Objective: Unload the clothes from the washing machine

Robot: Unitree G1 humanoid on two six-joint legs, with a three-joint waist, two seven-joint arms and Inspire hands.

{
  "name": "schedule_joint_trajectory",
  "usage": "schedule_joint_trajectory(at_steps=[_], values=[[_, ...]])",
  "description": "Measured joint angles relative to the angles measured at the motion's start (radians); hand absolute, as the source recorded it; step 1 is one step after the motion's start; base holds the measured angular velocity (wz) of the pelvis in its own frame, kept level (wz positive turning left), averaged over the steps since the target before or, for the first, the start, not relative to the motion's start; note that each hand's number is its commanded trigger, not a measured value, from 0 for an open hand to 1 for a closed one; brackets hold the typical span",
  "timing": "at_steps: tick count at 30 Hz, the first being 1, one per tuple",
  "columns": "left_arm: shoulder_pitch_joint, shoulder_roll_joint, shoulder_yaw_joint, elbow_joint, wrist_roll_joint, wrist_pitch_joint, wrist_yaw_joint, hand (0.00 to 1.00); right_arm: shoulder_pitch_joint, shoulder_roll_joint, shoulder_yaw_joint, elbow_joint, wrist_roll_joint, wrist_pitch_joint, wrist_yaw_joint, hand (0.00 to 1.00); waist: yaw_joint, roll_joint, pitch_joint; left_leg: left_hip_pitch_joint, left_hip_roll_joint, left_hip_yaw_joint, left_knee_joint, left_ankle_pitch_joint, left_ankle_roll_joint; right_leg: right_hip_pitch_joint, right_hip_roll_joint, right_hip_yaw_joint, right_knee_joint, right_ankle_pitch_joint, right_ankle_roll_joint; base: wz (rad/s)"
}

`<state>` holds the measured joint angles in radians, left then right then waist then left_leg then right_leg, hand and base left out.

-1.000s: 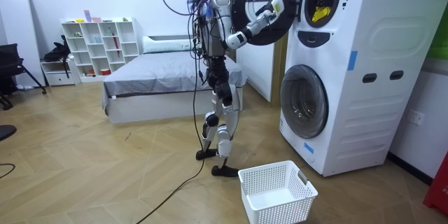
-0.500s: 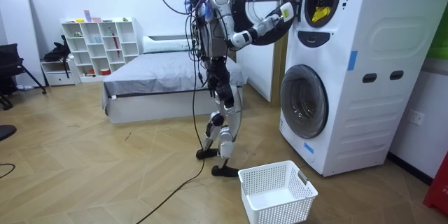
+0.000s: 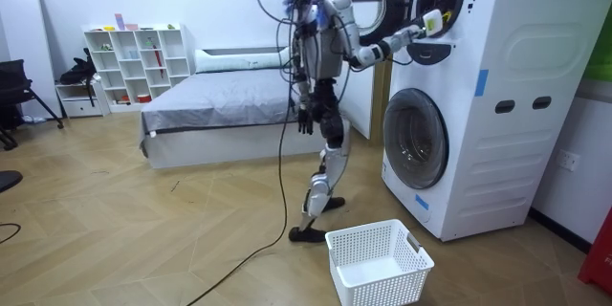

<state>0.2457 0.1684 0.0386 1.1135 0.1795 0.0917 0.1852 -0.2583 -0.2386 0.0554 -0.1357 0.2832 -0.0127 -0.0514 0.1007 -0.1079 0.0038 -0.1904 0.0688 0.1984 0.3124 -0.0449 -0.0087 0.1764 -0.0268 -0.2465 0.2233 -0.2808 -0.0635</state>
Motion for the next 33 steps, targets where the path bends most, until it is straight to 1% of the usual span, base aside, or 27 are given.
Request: schedule_joint_trajectory(at_steps=[1,2,3,4,5,6,7,8,9,10,11,12,13,14,15,16,17,18,19,20,22,23,24,26,30,32,33], values=[[0.001,0.004,0.001,0.0,0.0,0.006,0.0,0.0,0.0,-0.001,0.0,-0.016,-0.013,-0.005,-0.016,0.0,-0.009,-0.002,0.0001,0.015,-0.013,0.017,0.003,-0.015,0.006,0.013,-0.015,-0.004,0.003,-0.004,0.017,-0.12],[-0.005,0.005,0.0,0.0,0.0,0.015,-0.002,0.0,0.0,-0.008,-0.002,-0.021,-0.017,-0.012,-0.033,0.0,-0.018,0.0,0.0019,0.028,-0.029,0.022,0.01,-0.039,0.009,0.021,-0.031,-0.005,0.019,-0.011,0.035,-0.15],[-0.007,0.005,0.0,0.0,0.0,0.019,-0.004,0.0,0.0,-0.011,-0.005,-0.021,-0.018,-0.018,-0.041,0.0,-0.022,0.002,0.0034,0.028,-0.034,0.024,0.019,-0.053,0.012,0.024,-0.039,-0.006,0.031,-0.018,0.046,-0.09],[-0.02,0.006,-0.001,0.0,0.0,0.028,-0.009,0.0,0.005,-0.016,-0.013,-0.033,-0.019,-0.024,-0.061,0.0,-0.032,0.003,0.0036,0.028,-0.049,0.026,0.031,-0.078,0.025,0.021,-0.058,-0.002,0.066,-0.034,0.075,0.16],[-0.041,0.004,-0.004,0.0,0.0,0.036,-0.016,0.0,0.024,-0.017,-0.024,-0.052,-0.025,-0.042,-0.082,0.0,-0.048,0.003,0.0027,0.035,-0.067,0.034,0.025,-0.084,0.031,0.004,-0.081,0.001,0.12,-0.044,0.091,0.22],[-0.053,0.003,-0.007,-0.002,0.0,0.038,-0.02,0.0,0.034,-0.018,-0.035,-0.06,-0.023,-0.054,-0.09,0.0,-0.05,0.007,0.0028,0.042,-0.072,0.05,0.017,-0.086,0.035,-0.01,-0.093,0.001,0.156,-0.045,0.094,0.17],[-0.072,0.004,-0.011,-0.003,-0.002,0.042,-0.021,0.0,0.05,-0.018,-0.047,-0.073,-0.017,-0.069,-0.104,0.0,-0.053,0.012,0.0032,0.07,-0.081,0.073,-0.001,-0.091,0.046,-0.04,-0.121,-0.005,0.238,-0.046,0.096,0.0],[-0.085,0.011,-0.012,-0.004,-0.001,0.048,-0.021,0.0,0.065,-0.018,-0.044,-0.076,-0.017,-0.086,-0.11,0.0,-0.07,0.012,0.0071,0.097,-0.094,0.08,-0.007,-0.099,0.059,-0.056,-0.149,-0.009,0.314,-0.04,0.105,-0.08],[-0.09,0.015,-0.013,-0.004,-0.002,0.052,-0.021,0.0,0.077,-0.019,-0.043,-0.077,-0.017,-0.095,-0.11,0.0,-0.075,0.012,0.0075,0.108,-0.101,0.082,-0.006,-0.104,0.066,-0.059,-0.16,-0.007,0.343,-0.032,0.114,-0.12],[-0.102,0.021,-0.015,-0.005,-0.013,0.054,-0.02,0.0,0.099,-0.02,-0.043,-0.077,-0.017,-0.106,-0.114,0.0,-0.075,0.016,0.012,0.138,-0.11,0.092,-0.009,-0.115,0.076,-0.068,-0.172,-0.007,0.401,0.001,0.119,-0.18],[-0.111,0.026,-0.025,-0.012,-0.02,0.053,-0.017,0.0,0.119,-0.017,-0.043,-0.077,-0.019,-0.111,-0.123,0.0,-0.075,0.025,0.0137,0.169,-0.111,0.093,-0.024,-0.12,0.083,-0.081,-0.175,-0.004,0.459,0.049,0.113,-0.23],[-0.114,0.026,-0.029,-0.017,-0.019,0.051,-0.014,0.0,0.127,-0.016,-0.044,-0.076,-0.017,-0.111,-0.124,0.0,-0.076,0.033,0.0132,0.184,-0.109,0.091,-0.033,-0.122,0.087,-0.092,-0.176,-0.002,0.488,0.08,0.113,-0.13],[-0.122,0.028,-0.046,-0.028,-0.017,0.05,-0.011,0.0,0.145,-0.015,-0.058,-0.067,-0.017,-0.12,-0.122,0.0,-0.086,0.061,0.0134,0.211,-0.093,0.073,-0.045,-0.131,0.09,-0.117,-0.17,-0.006,0.537,0.143,0.11,0.0],[-0.125,0.034,-0.052,-0.038,-0.014,0.038,-0.003,0.0,0.147,-0.014,-0.072,-0.064,-0.018,-0.12,-0.119,0.0,-0.097,0.084,0.0106,0.217,-0.081,0.008,-0.05,-0.151,0.084,-0.14,-0.149,0.003,0.534,0.09,0.117,-0.12],[-0.127,0.038,-0.049,-0.036,-0.008,0.03,0.003,0.0,0.136,-0.013,-0.074,-0.059,-0.018,-0.118,-0.112,0.0,-0.095,0.084,0.013,0.217,-0.081,-0.02,-0.057,-0.163,0.075,-0.161,-0.14,0.004,0.514,0.034,0.118,-0.38],[-0.135,0.048,-0.042,-0.029,-0.005,0.027,0.004,0.0,0.119,-0.016,-0.07,-0.055,-0.019,-0.102,-0.087,0.0,-0.101,0.077,0.0156,0.201,-0.081,-0.035,-0.052,-0.162,0.074,-0.197,-0.118,0.006,0.427,-0.037,0.107,-0.48],[-0.14,0.05,-0.042,-0.016,0.012,0.027,0.004,0.0,0.116,-0.026,-0.058,-0.064,-0.021,-0.084,-0.076,0.0,-0.105,0.075,0.014,0.189,-0.079,-0.071,-0.053,-0.155,0.071,-0.208,-0.079,0.011,0.283,-0.048,0.096,-0.33],[-0.139,0.05,-0.043,-0.012,0.013,0.023,0.005,0.0,0.115,-0.026,-0.053,-0.073,-0.024,-0.072,-0.076,0.0,-0.106,0.073,0.0128,0.18,-0.082,-0.082,-0.053,-0.153,0.07,-0.206,-0.063,0.019,0.198,-0.039,0.095,0.07],[-0.139,0.045,-0.042,-0.007,0.015,0.022,0.006,0.0,0.112,-0.03,-0.048,-0.079,-0.028,-0.054,-0.077,0.0,-0.118,0.059,0.0076,0.166,-0.096,-0.101,-0.046,-0.154,0.07,-0.195,-0.057,0.018,0.117,0.039,0.073,0.44],[-0.132,0.037,-0.046,-0.006,0.021,0.021,0.007,0.0,0.112,-0.031,-0.052,-0.076,-0.033,-0.041,-0.087,0.0,-0.122,0.058,0.0051,0.168,-0.099,-0.119,-0.047,-0.148,0.068,-0.175,-0.063,-0.02,0.093,0.04,0.081,0.57],[-0.104,0.042,-0.053,-0.014,0.021,0.023,0.007,0.0,0.112,-0.031,-0.065,-0.064,-0.033,-0.029,-0.092,0.0,-0.12,0.055,0.0047,0.175,-0.095,-0.128,-0.055,-0.138,0.064,-0.152,-0.061,-0.059,0.062,0.055,0.074,0.35],[-0.074,0.043,-0.053,-0.015,0.021,0.033,0.007,0.0,0.112,-0.032,-0.071,-0.063,-0.021,-0.02,-0.085,0.0,-0.117,0.054,0.0037,0.177,-0.091,-0.131,-0.058,-0.135,0.06,-0.146,-0.053,-0.061,0.048,0.064,0.067,0.07],[-0.06,0.043,-0.05,-0.015,0.025,0.037,0.007,0.0,0.112,-0.031,-0.071,-0.064,-0.012,-0.017,-0.084,0.0,-0.112,0.053,0.0033,0.177,-0.088,-0.13,-0.061,-0.134,0.059,-0.146,-0.05,-0.059,0.043,0.068,0.065,-0.06],[-0.019,0.038,-0.028,-0.016,0.06,0.048,0.003,0.0,0.112,-0.03,-0.087,-0.064,0.001,-0.003,-0.088,0.0,-0.092,0.049,-0.0005,0.171,-0.079,-0.13,-0.064,-0.129,0.051,-0.142,-0.034,-0.058,0.011,0.09,0.057,-0.03],[-0.01,0.028,-0.011,-0.017,0.064,0.052,0.0,0.0,0.109,-0.029,-0.084,-0.065,0.004,0.007,-0.094,0.0,-0.069,0.048,-0.0024,0.165,-0.066,-0.121,-0.067,-0.12,0.043,-0.143,-0.02,-0.053,-0.007,0.107,0.046,-0.06],[-0.012,0.019,-0.012,-0.017,0.065,0.043,0.001,0.0,0.109,-0.029,-0.073,-0.066,0.002,0.012,-0.101,0.0,-0.066,0.05,-0.0077,0.165,-0.064,-0.122,-0.073,-0.114,0.038,-0.14,-0.014,-0.053,-0.019,0.114,0.039,0.0],[-0.013,0.018,-0.012,-0.017,0.065,0.04,0.001,0.0,0.109,-0.029,-0.071,-0.07,-0.001,0.014,-0.101,0.0,-0.066,0.05,-0.0079,0.165,-0.064,-0.122,-0.074,-0.113,0.036,-0.139,-0.013,-0.052,-0.021,0.115,0.038,0.0]])
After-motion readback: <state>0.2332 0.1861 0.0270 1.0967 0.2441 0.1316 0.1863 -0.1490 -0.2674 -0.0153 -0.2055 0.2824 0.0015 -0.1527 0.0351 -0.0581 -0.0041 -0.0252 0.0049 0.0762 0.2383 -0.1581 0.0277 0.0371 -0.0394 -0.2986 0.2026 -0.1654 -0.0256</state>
